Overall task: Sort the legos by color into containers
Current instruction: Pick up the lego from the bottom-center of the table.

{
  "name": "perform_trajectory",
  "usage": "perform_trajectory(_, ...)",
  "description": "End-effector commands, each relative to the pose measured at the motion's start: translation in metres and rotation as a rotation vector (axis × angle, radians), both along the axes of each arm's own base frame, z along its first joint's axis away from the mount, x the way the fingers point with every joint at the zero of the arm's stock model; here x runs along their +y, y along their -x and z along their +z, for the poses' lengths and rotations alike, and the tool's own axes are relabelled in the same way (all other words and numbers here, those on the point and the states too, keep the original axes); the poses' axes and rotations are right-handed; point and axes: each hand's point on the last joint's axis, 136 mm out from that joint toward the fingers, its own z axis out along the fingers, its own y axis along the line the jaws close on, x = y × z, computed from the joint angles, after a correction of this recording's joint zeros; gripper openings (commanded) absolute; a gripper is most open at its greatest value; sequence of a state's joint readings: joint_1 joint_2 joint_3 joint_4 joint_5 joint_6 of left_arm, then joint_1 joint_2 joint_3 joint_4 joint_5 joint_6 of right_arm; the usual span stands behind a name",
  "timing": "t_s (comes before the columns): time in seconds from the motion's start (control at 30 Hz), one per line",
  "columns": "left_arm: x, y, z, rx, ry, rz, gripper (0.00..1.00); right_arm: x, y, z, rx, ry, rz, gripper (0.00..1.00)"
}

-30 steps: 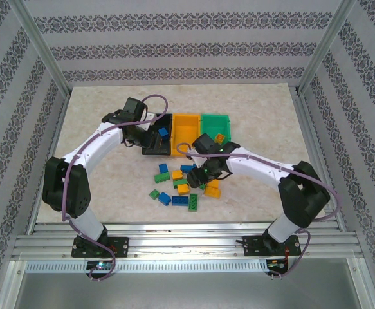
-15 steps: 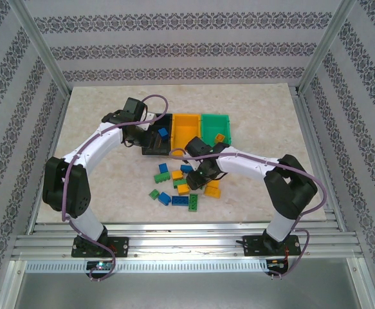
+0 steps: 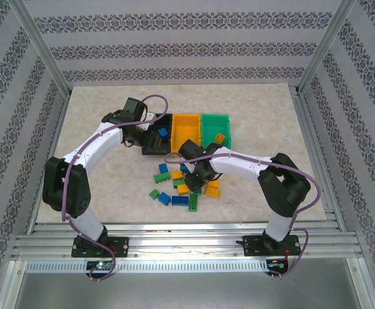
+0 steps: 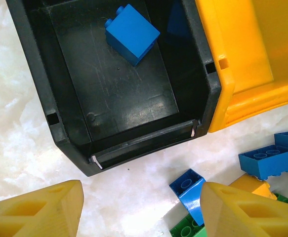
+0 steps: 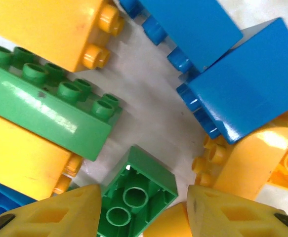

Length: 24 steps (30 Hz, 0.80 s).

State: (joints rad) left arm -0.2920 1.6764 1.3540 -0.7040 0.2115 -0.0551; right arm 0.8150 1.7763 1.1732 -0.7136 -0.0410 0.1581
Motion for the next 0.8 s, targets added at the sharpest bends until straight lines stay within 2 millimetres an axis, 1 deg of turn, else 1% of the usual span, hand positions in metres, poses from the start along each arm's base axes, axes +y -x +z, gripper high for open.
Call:
perform_trajectory(0.0, 0.007, 0.002, 0.009, -0.014, -0.015, 0.0, 0.64, -0.008, 0.024, -0.015, 0.078, 0.038, -0.005, 0.5)
perform_trajectory(0.13, 0.006, 0.003, 0.009, -0.011, -0.007, -0.004, 0.64, -0.006, 0.028, -0.011, 0.069, 0.017, -0.05, 0.5)
perform_trajectory(0.27, 0.005, 0.003, 0.01, -0.016, -0.002, -0.005, 0.64, -0.01, 0.024, -0.016, 0.052, 0.048, -0.096, 0.5)
perform_trajectory(0.33, 0.005, 0.003, 0.011, -0.018, -0.002, -0.005, 0.64, -0.009, 0.025, -0.018, 0.055, 0.054, -0.106, 0.51)
perform_trajectory(0.4, 0.005, 0.003, 0.012, -0.018, -0.001, -0.005, 0.64, -0.007, 0.024, -0.018, 0.054, 0.06, -0.114, 0.55)
perform_trajectory(0.47, 0.005, 0.003, 0.012, -0.019, -0.001, -0.005, 0.64, -0.006, 0.023, -0.014, 0.052, 0.063, -0.136, 0.57)
perform_trajectory(0.67, 0.005, 0.004, 0.013, -0.022, 0.004, -0.006, 0.64, -0.003, 0.012, 0.003, 0.001, 0.026, -0.234, 0.56)
perform_trajectory(0.77, 0.004, 0.004, 0.014, -0.021, 0.007, -0.008, 0.64, -0.006, 0.011, 0.002, -0.003, 0.051, -0.253, 0.55)
